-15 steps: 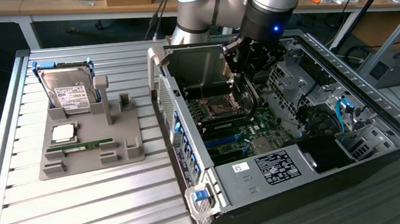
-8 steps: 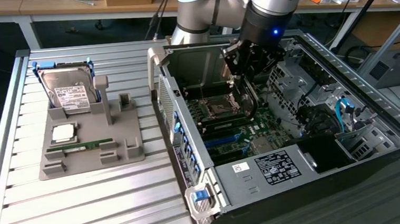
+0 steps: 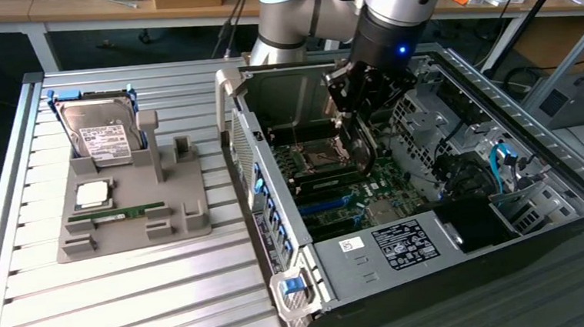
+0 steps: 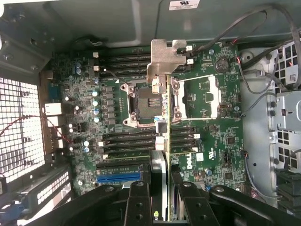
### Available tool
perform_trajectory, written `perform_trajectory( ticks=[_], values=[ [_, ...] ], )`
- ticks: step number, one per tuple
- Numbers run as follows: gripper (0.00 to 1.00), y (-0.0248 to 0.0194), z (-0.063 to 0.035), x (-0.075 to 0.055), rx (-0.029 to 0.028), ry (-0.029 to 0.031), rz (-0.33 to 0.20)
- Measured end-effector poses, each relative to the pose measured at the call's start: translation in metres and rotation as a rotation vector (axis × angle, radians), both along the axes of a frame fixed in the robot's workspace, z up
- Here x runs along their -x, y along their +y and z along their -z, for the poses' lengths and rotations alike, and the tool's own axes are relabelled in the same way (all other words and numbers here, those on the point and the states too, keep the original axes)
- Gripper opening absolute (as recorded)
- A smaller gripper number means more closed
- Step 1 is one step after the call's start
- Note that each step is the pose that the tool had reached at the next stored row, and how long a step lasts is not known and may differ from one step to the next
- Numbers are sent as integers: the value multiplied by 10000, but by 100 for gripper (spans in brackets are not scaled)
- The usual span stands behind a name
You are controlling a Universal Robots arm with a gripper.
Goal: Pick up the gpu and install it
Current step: 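Pick up the gpu and move the gpu toward the slot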
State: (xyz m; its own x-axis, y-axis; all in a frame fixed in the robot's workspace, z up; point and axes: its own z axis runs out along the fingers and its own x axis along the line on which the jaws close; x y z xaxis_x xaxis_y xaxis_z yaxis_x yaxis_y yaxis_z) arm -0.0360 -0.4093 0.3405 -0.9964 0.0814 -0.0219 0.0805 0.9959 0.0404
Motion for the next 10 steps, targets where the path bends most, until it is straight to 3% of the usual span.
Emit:
perform_trajectory(
  ticks=[10],
  values=[
    [27, -3, 89, -16, 0, 0, 0]
  ],
)
